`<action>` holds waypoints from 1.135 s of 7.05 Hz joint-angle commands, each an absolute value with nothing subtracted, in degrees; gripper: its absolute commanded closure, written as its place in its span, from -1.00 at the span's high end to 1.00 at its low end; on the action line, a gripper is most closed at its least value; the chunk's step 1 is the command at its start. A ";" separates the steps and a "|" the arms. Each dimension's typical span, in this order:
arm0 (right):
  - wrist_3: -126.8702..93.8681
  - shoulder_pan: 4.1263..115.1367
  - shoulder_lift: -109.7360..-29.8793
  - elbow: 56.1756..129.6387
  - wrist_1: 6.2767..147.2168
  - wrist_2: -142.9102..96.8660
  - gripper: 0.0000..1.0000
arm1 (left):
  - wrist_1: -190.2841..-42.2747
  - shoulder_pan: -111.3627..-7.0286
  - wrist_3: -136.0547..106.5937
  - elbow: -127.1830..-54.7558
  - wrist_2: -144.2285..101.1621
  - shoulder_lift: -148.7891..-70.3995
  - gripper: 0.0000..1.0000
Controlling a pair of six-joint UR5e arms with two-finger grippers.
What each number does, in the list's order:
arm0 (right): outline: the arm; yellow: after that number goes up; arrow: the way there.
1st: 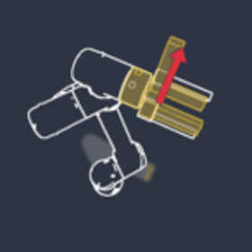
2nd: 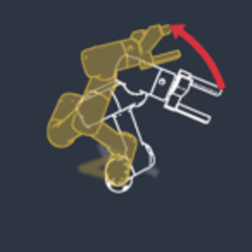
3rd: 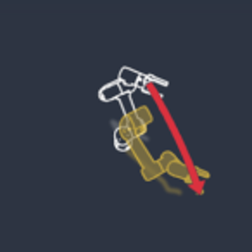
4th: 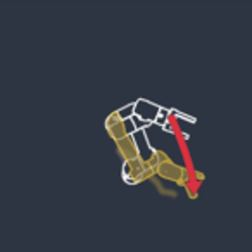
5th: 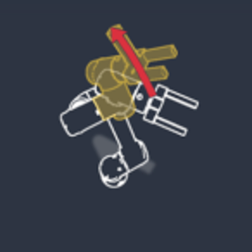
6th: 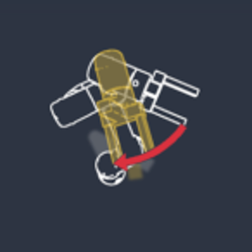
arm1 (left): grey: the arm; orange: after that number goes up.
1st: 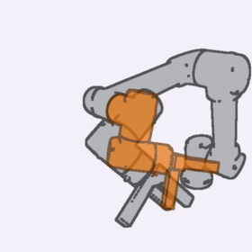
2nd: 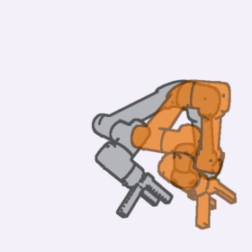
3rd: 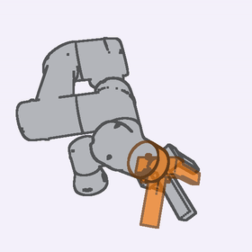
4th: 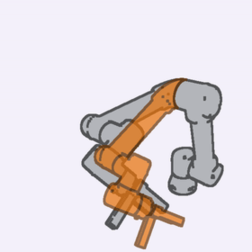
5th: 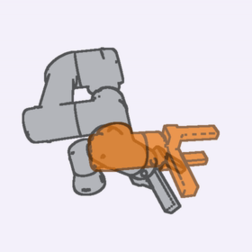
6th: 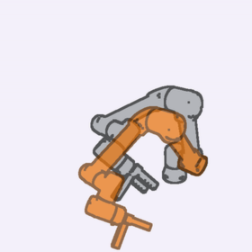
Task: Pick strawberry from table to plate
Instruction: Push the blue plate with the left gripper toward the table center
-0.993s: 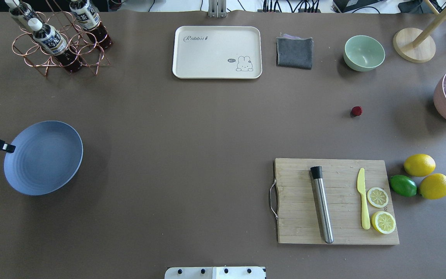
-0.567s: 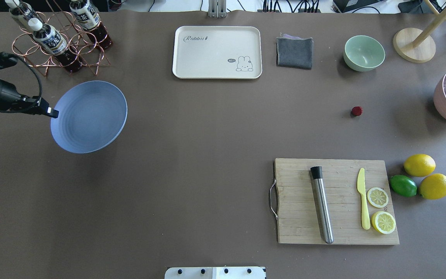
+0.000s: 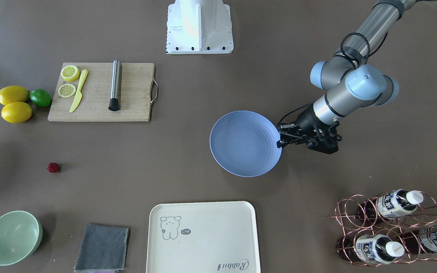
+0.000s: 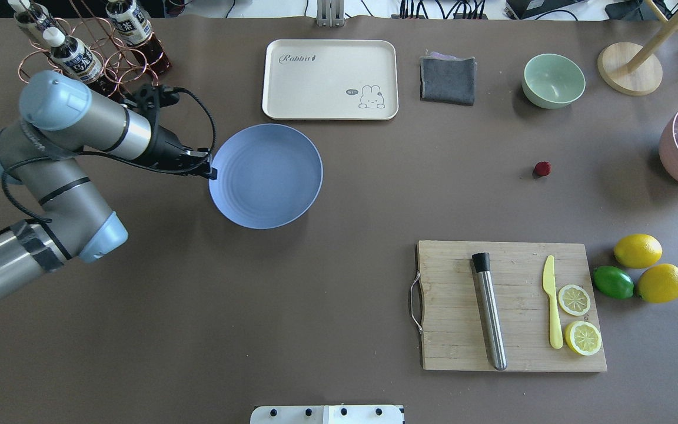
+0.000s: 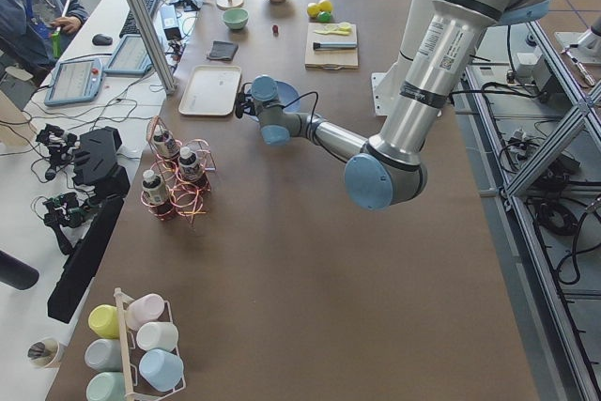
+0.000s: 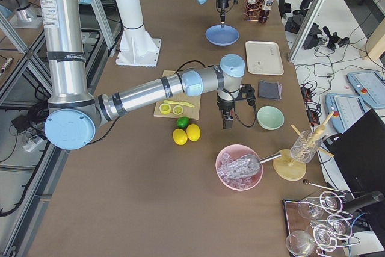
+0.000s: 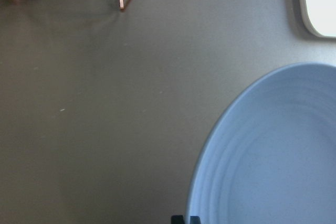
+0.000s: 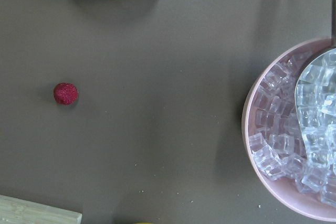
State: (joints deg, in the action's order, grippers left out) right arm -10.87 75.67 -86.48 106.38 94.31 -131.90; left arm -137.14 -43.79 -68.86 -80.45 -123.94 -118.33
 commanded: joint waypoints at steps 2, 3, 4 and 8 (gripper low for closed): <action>-10.81 75.67 -86.48 106.35 94.31 -131.84 1.00 | -131.14 -38.85 -72.33 -80.24 -118.31 -124.97 -1.00; -10.90 75.67 -86.48 106.26 94.31 -131.84 1.00 | -131.05 -37.46 -72.33 -80.24 -117.00 -125.07 -1.00; -10.90 75.59 -86.57 106.09 94.31 -131.84 1.00 | -131.04 -35.70 -72.33 -80.24 -114.46 -125.42 -1.00; -13.08 74.71 -86.31 105.65 94.31 -131.92 1.00 | -131.13 -34.72 -71.90 -81.64 -111.72 -124.81 0.57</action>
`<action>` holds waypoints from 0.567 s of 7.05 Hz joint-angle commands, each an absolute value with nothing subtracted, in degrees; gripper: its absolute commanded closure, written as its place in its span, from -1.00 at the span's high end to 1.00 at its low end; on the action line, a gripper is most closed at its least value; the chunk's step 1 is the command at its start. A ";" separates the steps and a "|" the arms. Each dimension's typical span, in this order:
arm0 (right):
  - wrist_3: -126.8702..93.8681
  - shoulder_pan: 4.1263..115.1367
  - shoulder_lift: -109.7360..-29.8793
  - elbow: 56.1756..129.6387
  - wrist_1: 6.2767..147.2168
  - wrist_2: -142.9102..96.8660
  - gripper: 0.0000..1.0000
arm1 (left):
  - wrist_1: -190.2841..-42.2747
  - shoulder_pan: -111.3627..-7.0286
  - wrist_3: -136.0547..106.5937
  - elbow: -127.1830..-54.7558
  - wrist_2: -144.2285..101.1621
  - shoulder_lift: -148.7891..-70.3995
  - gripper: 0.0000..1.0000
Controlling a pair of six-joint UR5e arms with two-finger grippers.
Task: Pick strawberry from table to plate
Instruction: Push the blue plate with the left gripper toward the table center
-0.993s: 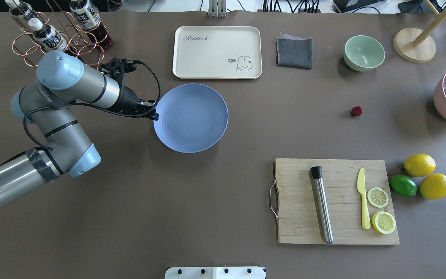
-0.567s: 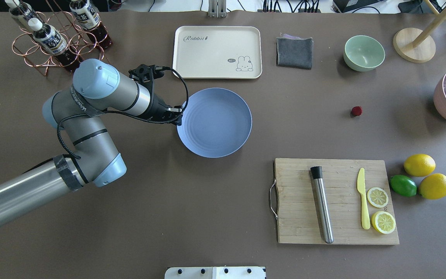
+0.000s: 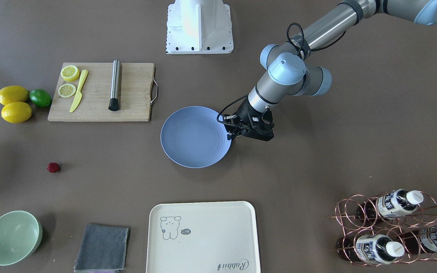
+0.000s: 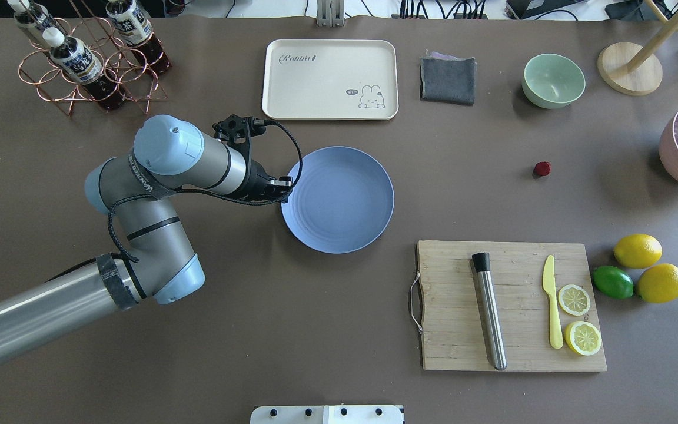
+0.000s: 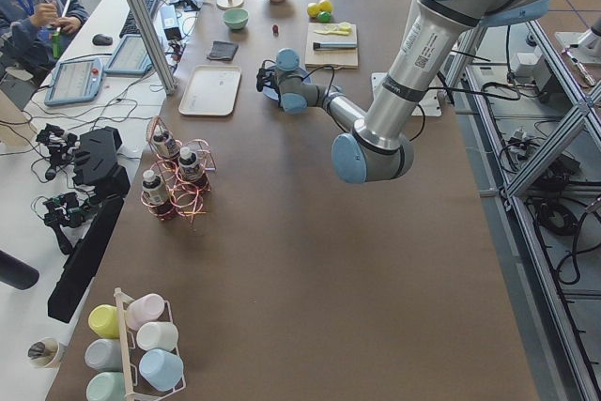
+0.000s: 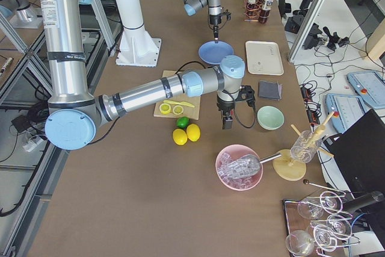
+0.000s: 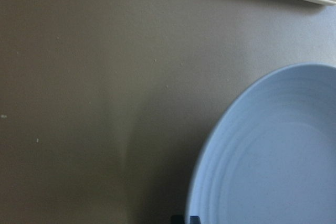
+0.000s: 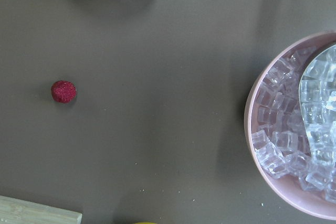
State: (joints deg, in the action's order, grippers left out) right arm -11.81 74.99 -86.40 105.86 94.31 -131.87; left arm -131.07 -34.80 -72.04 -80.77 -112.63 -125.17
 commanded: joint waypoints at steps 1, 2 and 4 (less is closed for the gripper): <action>-15.62 74.45 -85.44 105.56 94.39 -132.01 1.00 | -130.35 -34.98 -70.68 -83.65 -110.75 -123.67 0.94; -19.65 73.23 -84.65 105.56 94.31 -132.01 1.00 | -125.99 -36.46 -67.97 -87.67 -110.92 -122.01 0.96; -22.23 70.41 -83.24 104.68 94.31 -131.14 1.00 | -111.51 -39.36 -55.44 -101.01 -111.09 -115.79 1.00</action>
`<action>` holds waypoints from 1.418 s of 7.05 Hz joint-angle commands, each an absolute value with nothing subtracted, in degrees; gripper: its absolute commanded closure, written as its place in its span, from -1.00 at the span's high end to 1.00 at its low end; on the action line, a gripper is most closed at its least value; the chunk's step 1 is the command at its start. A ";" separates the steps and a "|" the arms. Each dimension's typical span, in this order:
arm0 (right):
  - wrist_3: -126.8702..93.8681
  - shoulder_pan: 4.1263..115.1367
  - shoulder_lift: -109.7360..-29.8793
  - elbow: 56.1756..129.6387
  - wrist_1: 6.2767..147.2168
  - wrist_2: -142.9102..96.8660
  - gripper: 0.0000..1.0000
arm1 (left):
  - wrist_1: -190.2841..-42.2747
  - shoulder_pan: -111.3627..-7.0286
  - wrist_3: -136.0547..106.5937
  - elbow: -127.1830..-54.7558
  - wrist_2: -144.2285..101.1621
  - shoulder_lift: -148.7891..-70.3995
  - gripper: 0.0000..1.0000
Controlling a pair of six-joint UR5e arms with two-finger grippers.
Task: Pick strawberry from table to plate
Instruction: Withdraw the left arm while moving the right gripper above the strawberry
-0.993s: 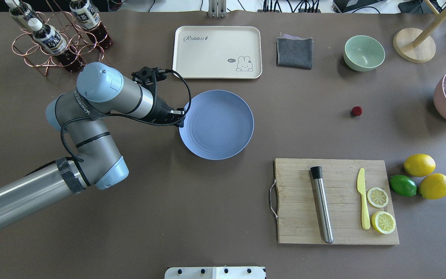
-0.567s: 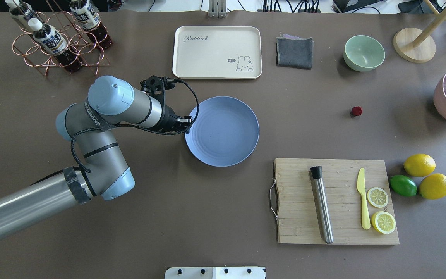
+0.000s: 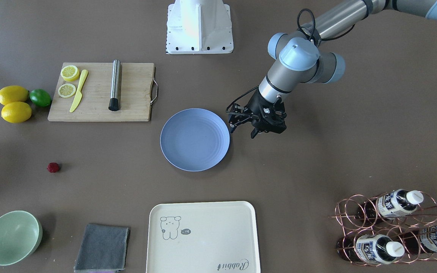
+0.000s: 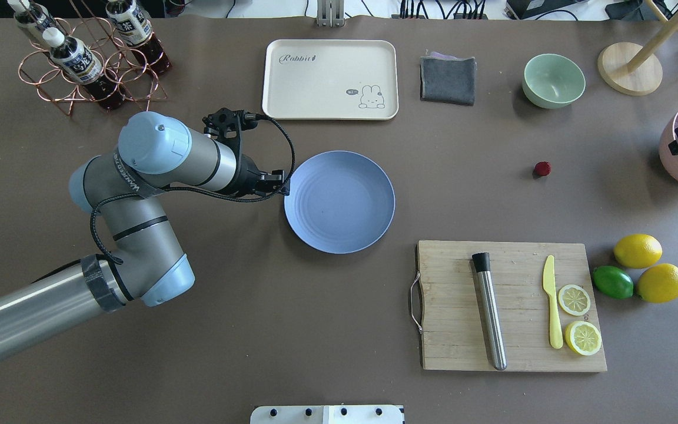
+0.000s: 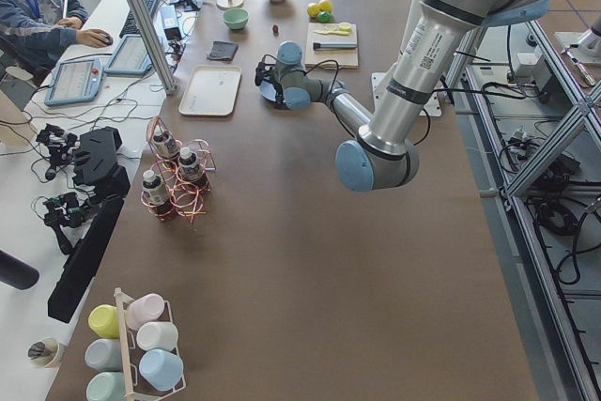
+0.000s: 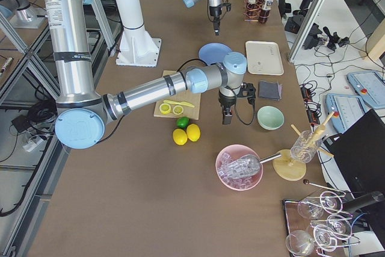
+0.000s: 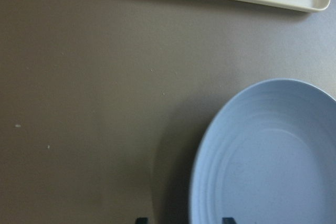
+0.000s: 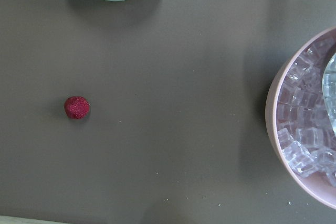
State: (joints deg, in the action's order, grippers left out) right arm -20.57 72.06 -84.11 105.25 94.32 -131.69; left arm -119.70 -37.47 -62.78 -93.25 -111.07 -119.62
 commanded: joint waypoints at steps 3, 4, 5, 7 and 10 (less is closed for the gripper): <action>-25.46 66.28 -78.93 102.40 94.31 -127.09 1.00 | -106.79 -54.24 -31.57 -108.01 -119.03 -103.92 1.00; -28.88 65.05 -78.06 102.39 94.31 -127.09 1.00 | -106.70 -63.10 -23.29 -106.80 -129.18 -100.49 0.99; -29.26 64.17 -77.09 101.44 94.31 -127.00 1.00 | -106.61 -68.24 -17.20 -106.18 -133.29 -95.67 1.00; -34.68 63.29 -76.03 96.63 87.25 -127.09 1.00 | -107.66 -73.02 -8.75 -104.15 -133.51 -90.11 0.99; -48.40 57.42 -74.98 85.72 66.75 -122.38 0.93 | -107.40 -77.86 -5.89 -99.66 -132.98 -86.15 0.99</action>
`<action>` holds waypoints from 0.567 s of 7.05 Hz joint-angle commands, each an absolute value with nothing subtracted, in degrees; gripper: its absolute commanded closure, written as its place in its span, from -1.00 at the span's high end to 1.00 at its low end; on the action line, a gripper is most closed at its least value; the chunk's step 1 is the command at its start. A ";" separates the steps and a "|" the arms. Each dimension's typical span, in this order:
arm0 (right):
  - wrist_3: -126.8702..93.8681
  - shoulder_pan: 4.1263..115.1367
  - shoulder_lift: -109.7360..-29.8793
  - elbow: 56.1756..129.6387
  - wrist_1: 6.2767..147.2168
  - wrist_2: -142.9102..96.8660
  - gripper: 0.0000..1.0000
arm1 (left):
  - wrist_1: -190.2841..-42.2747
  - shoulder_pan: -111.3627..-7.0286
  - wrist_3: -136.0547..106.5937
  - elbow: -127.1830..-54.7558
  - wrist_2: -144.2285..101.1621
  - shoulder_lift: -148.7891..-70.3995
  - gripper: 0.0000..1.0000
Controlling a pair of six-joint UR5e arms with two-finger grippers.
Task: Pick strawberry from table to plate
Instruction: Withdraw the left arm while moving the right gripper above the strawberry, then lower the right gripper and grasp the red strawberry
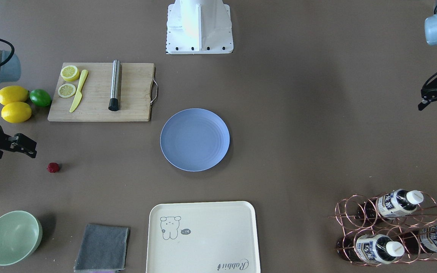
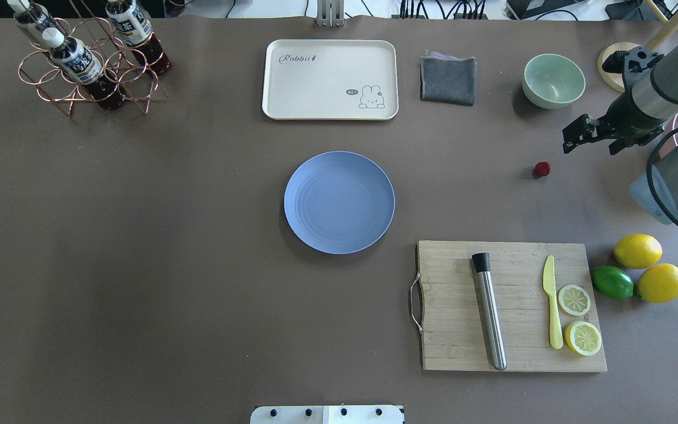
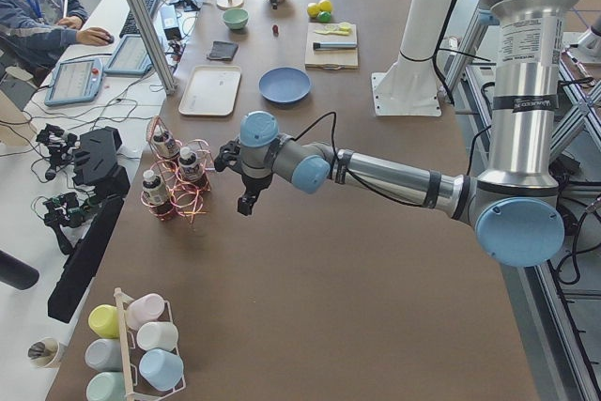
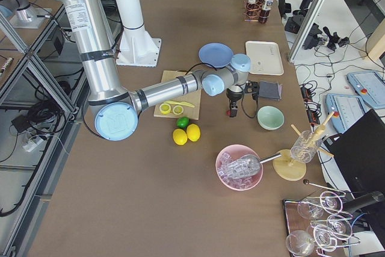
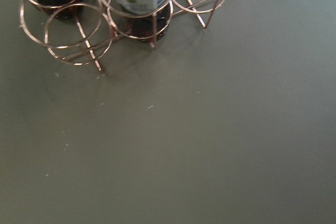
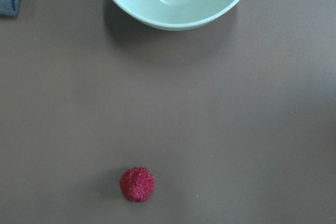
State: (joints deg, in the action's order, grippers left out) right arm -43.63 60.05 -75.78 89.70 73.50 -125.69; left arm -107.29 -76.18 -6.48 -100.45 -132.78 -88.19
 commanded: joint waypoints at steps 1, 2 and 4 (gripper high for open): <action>-51.65 55.65 -72.97 83.34 65.49 -120.95 0.86 | -107.49 -77.87 -5.89 -99.93 -133.07 -85.78 0.99; -51.85 54.68 -72.08 82.19 65.13 -120.15 0.85 | -107.49 -77.87 -5.89 -99.93 -133.15 -85.87 0.99; -52.03 53.97 -72.51 82.00 64.34 -120.06 0.80 | -107.40 -77.87 -5.89 -99.93 -133.15 -85.87 0.99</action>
State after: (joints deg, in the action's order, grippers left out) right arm -51.81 54.49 -72.39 82.33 64.88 -120.30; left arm -107.43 -77.84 -5.89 -99.89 -133.14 -85.90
